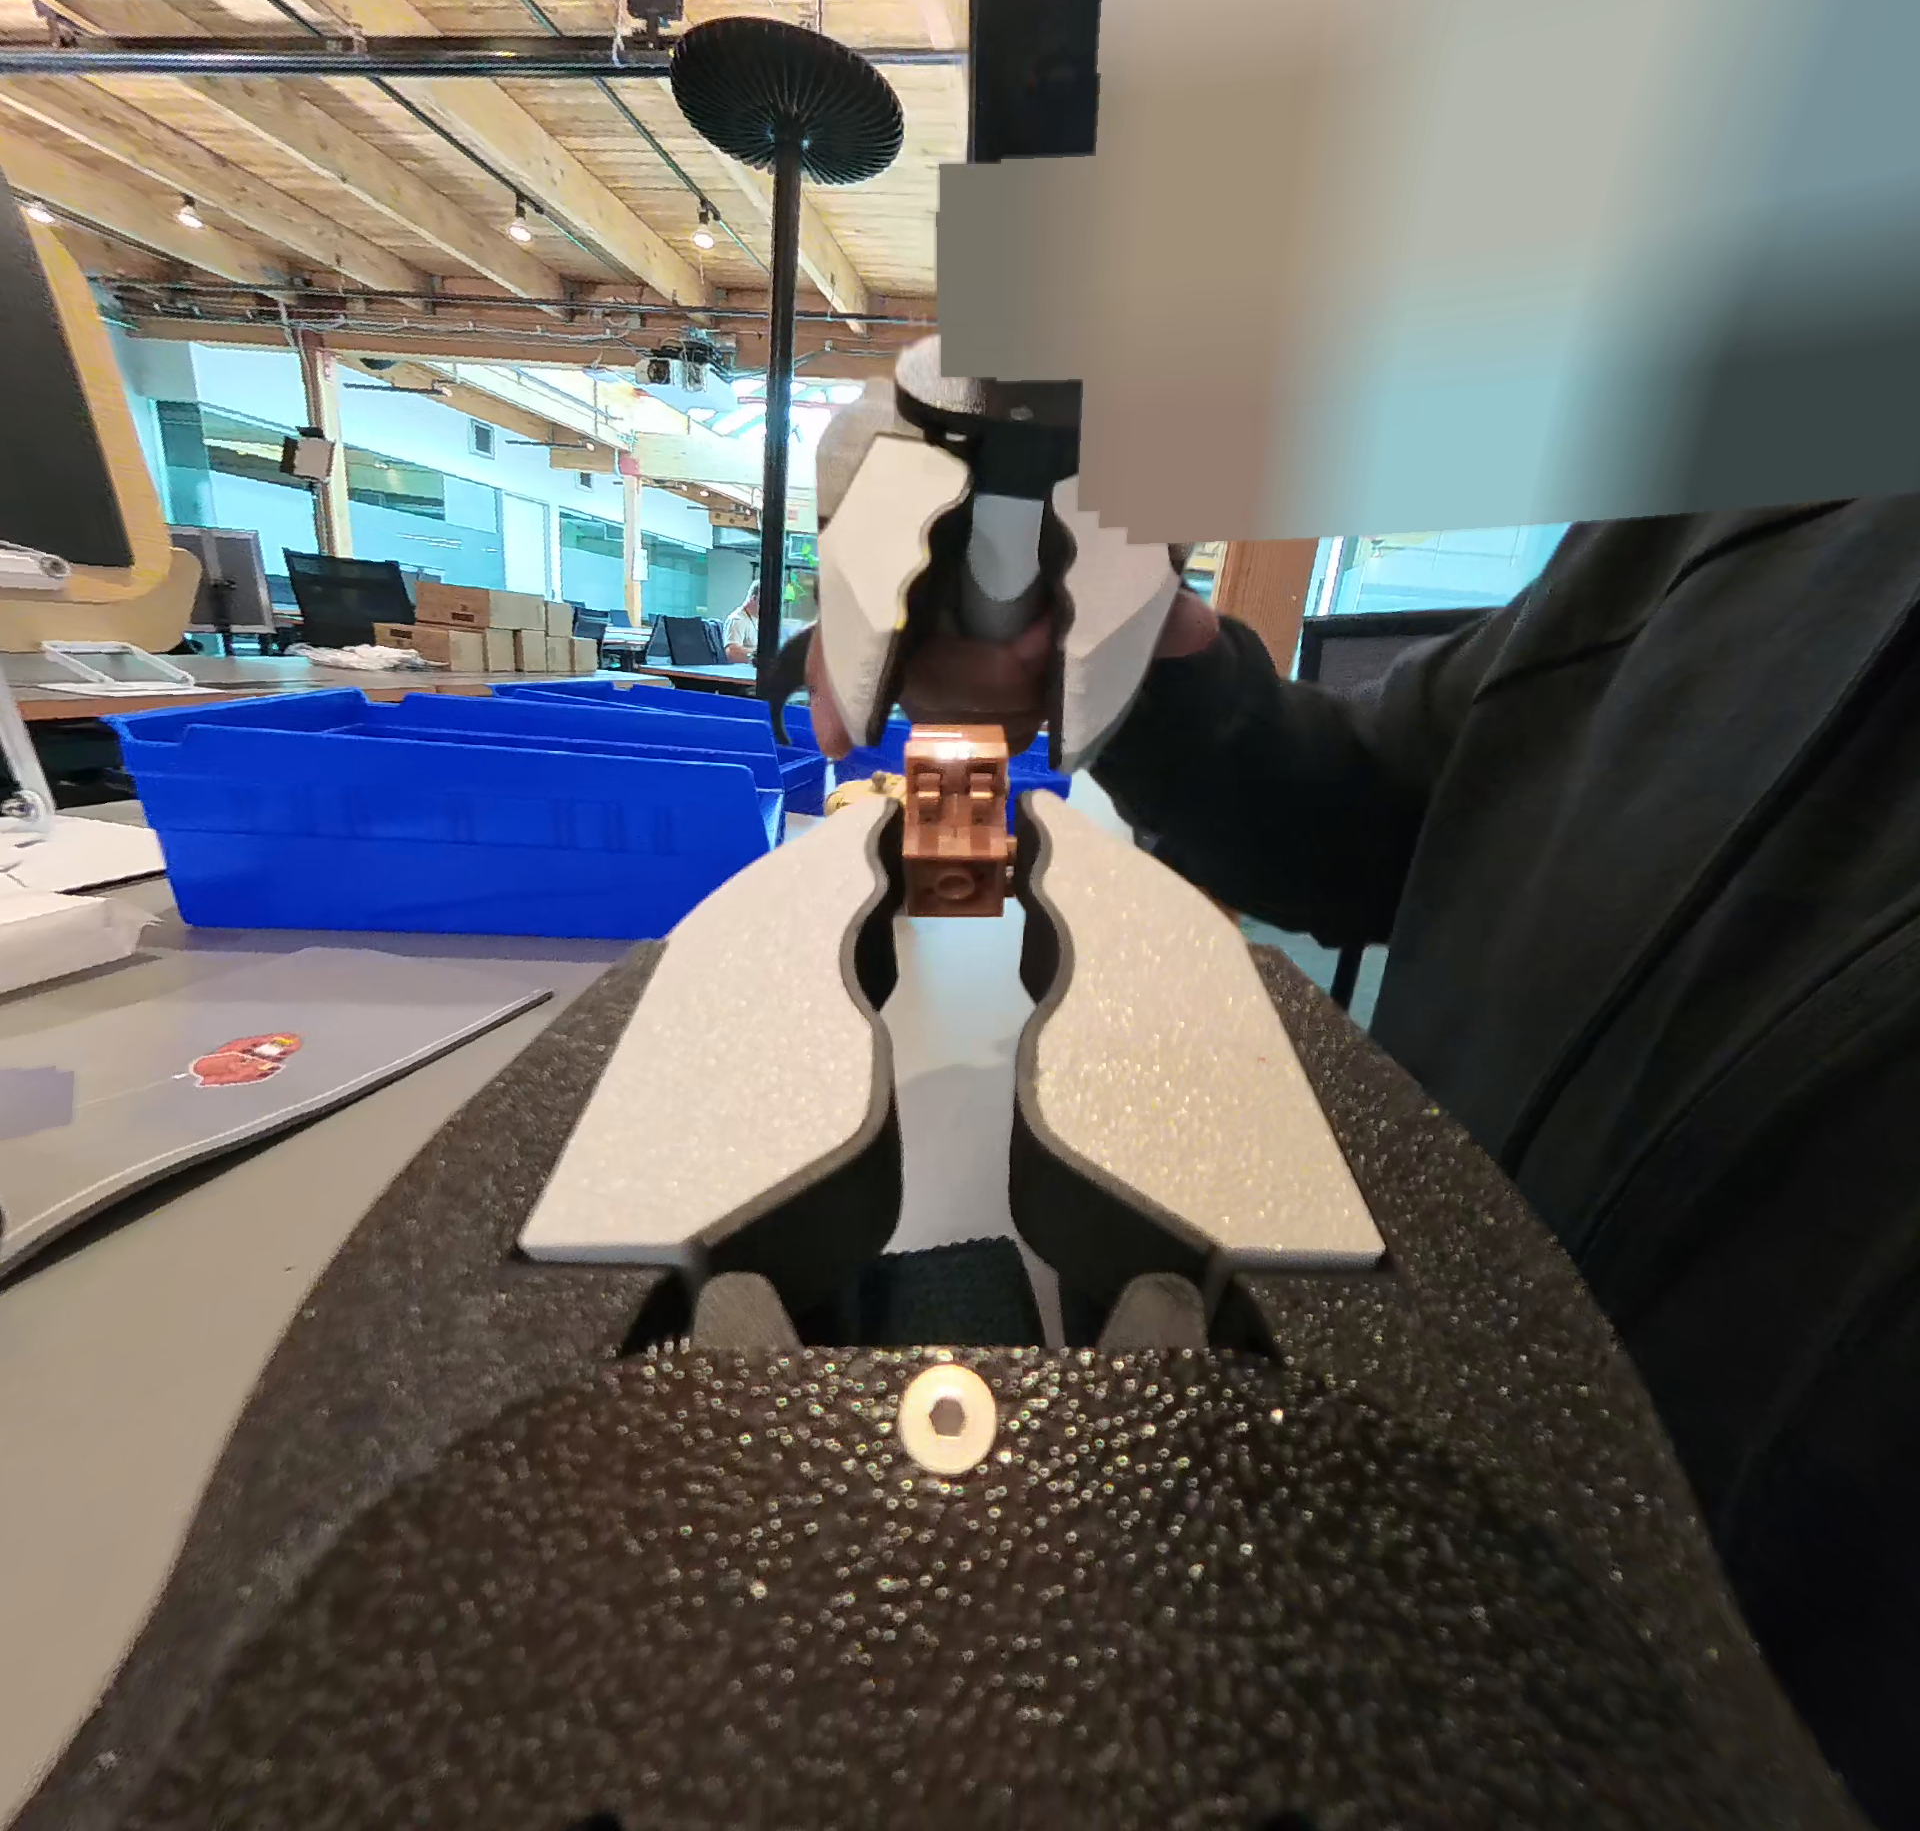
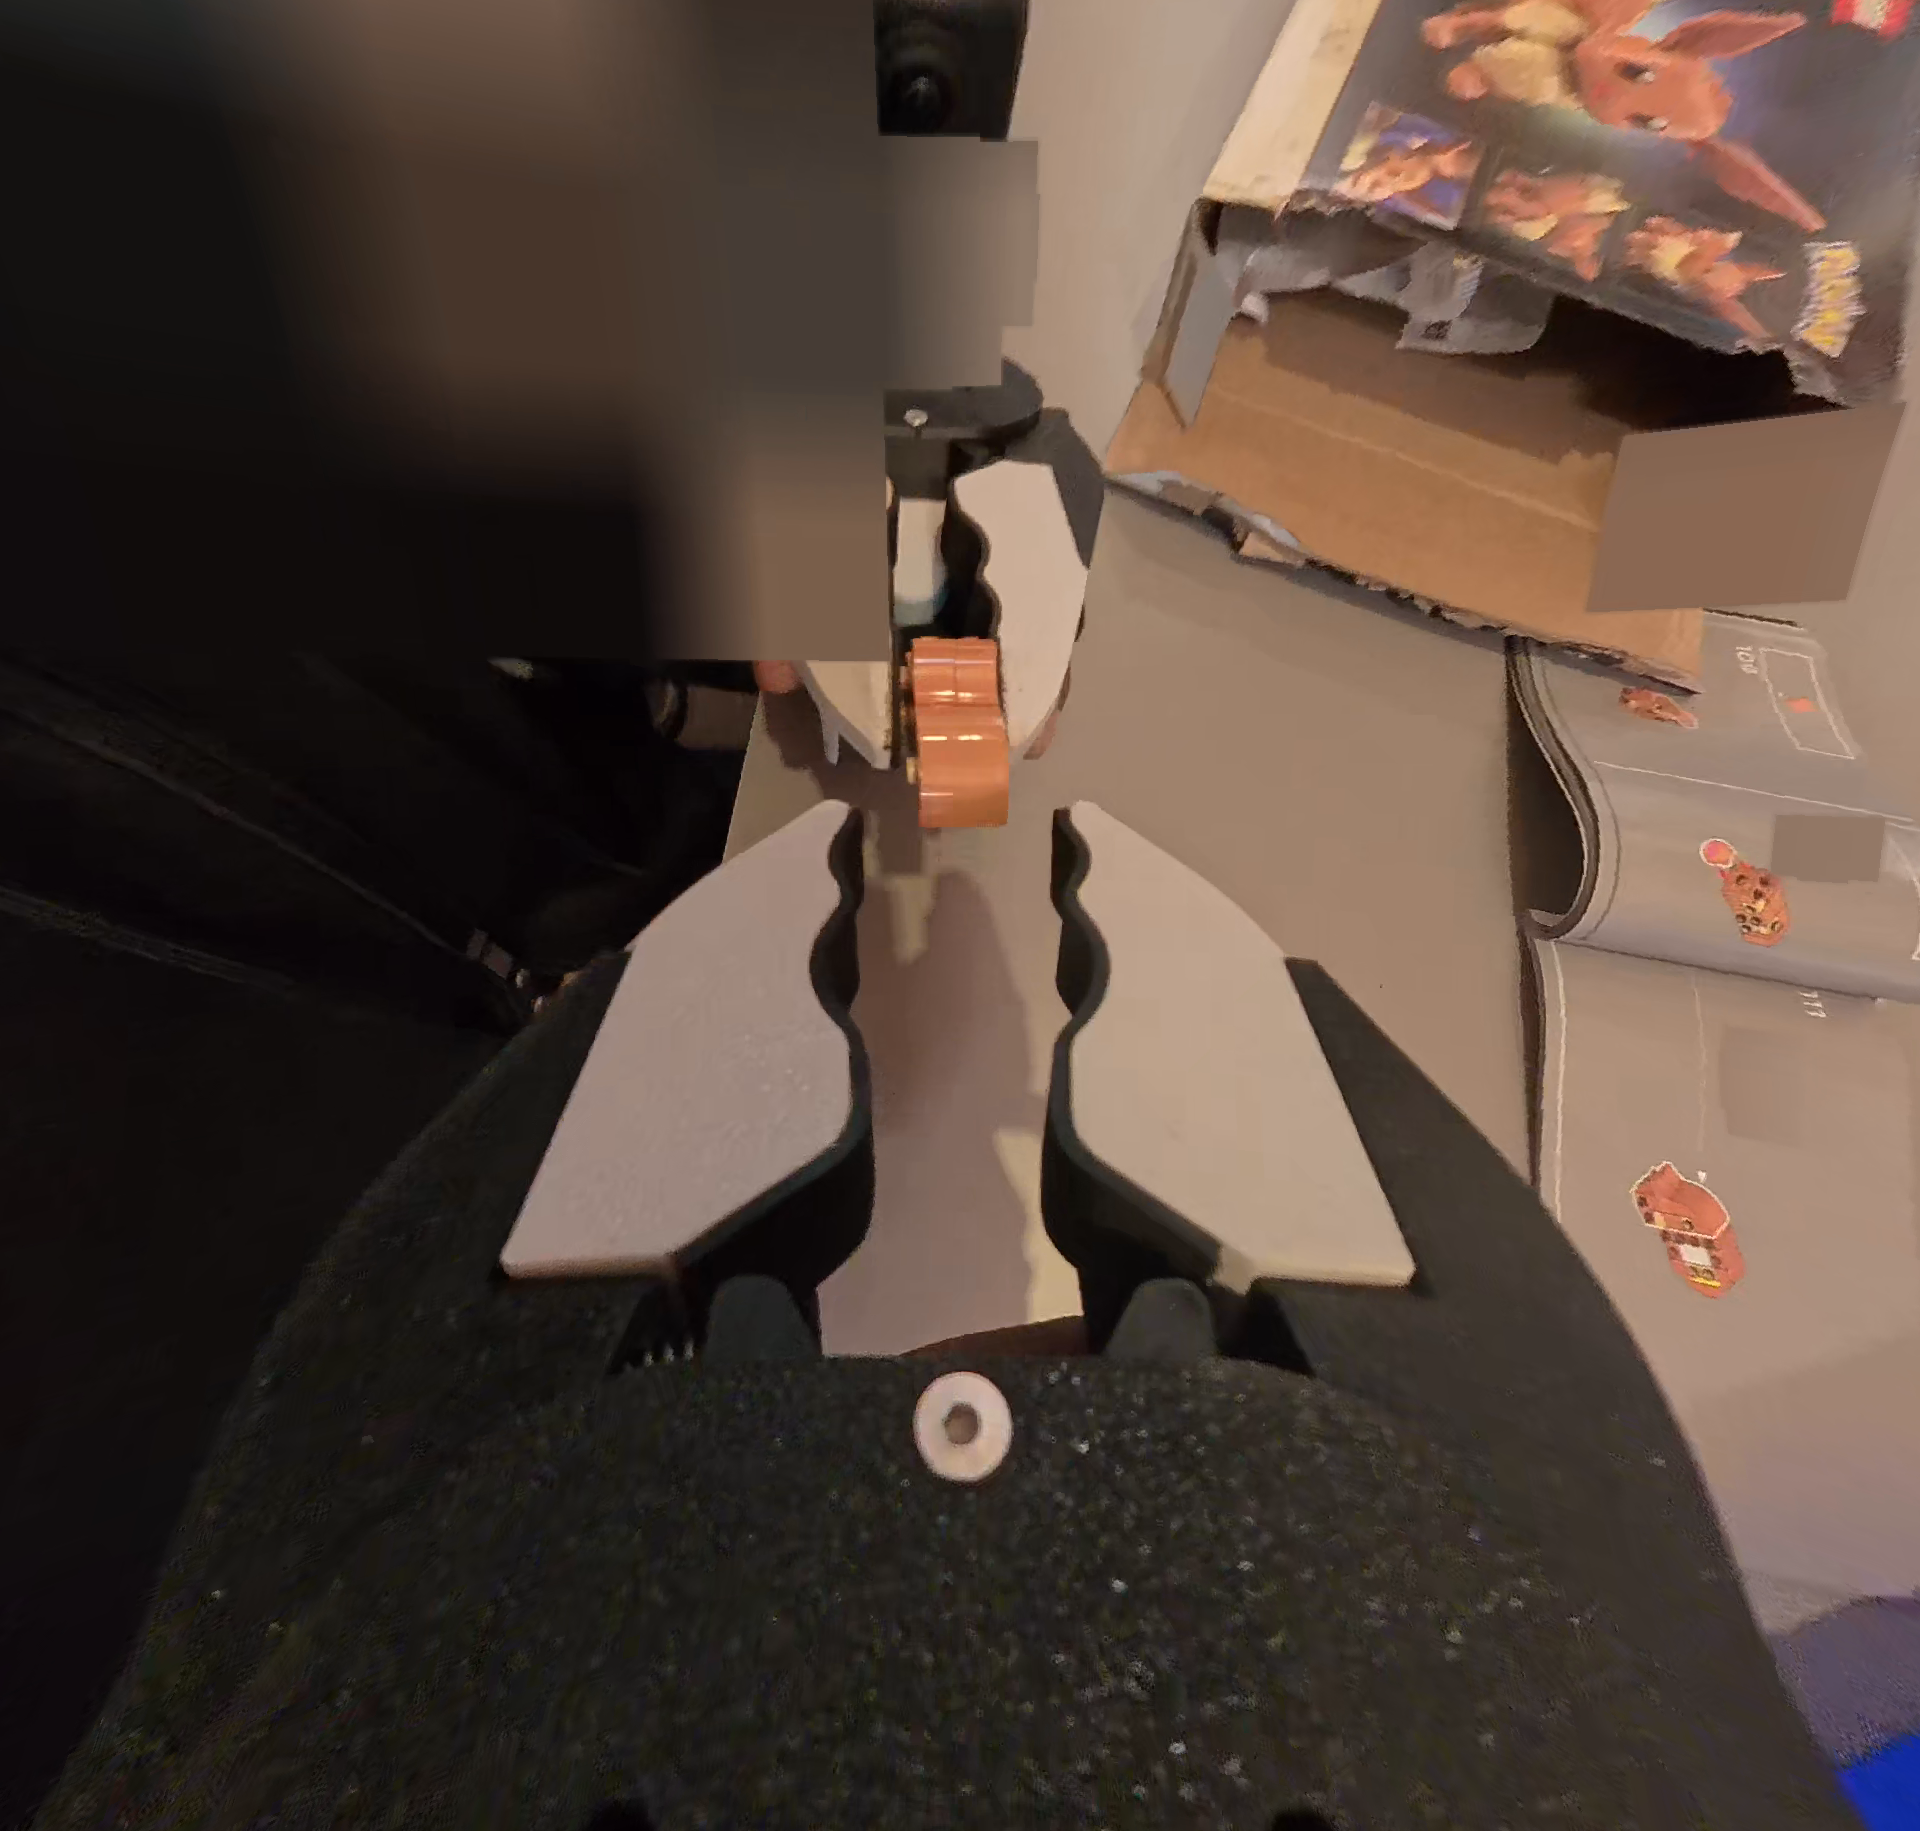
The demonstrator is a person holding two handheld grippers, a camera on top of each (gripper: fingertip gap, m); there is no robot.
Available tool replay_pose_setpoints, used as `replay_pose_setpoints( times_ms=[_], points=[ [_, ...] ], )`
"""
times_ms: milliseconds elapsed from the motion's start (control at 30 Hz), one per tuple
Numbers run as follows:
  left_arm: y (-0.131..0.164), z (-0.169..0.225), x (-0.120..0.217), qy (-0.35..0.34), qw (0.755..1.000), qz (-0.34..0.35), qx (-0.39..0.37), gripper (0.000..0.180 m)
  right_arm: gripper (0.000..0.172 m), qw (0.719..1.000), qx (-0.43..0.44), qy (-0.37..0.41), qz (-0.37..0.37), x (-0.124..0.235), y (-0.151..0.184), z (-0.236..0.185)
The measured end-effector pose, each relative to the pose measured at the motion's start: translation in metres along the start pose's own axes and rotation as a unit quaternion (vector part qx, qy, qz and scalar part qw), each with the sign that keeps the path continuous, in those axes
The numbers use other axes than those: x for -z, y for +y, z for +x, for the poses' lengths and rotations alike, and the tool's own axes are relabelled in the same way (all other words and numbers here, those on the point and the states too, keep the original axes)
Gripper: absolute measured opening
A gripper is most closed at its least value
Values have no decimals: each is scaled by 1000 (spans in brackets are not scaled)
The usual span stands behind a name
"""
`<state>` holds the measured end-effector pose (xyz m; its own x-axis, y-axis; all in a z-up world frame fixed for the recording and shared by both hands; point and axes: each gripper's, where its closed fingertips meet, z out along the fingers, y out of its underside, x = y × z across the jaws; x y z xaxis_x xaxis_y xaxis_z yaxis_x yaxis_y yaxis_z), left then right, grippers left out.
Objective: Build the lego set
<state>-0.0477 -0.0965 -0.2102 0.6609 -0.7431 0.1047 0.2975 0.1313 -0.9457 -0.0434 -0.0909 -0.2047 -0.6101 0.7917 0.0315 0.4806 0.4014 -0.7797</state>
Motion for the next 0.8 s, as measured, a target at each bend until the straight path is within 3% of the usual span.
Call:
replay_pose_setpoints(
  times_ms=[233, 500, 800],
  points=[
    [1, 2, -3, 10, 1000, 3, 14, 19, 29, 996, -57, -13, 71, 4, -4, 1],
    [3, 3, -6, 17, 1000, -2, 17, 19, 16, 996, -63, -30, 59, -1, 1, -2],
    [7, 5, -7, 23, 999, -16, 17, 19, 16, 998, -50, -32, 32, -1, 7, -5]
  ],
)
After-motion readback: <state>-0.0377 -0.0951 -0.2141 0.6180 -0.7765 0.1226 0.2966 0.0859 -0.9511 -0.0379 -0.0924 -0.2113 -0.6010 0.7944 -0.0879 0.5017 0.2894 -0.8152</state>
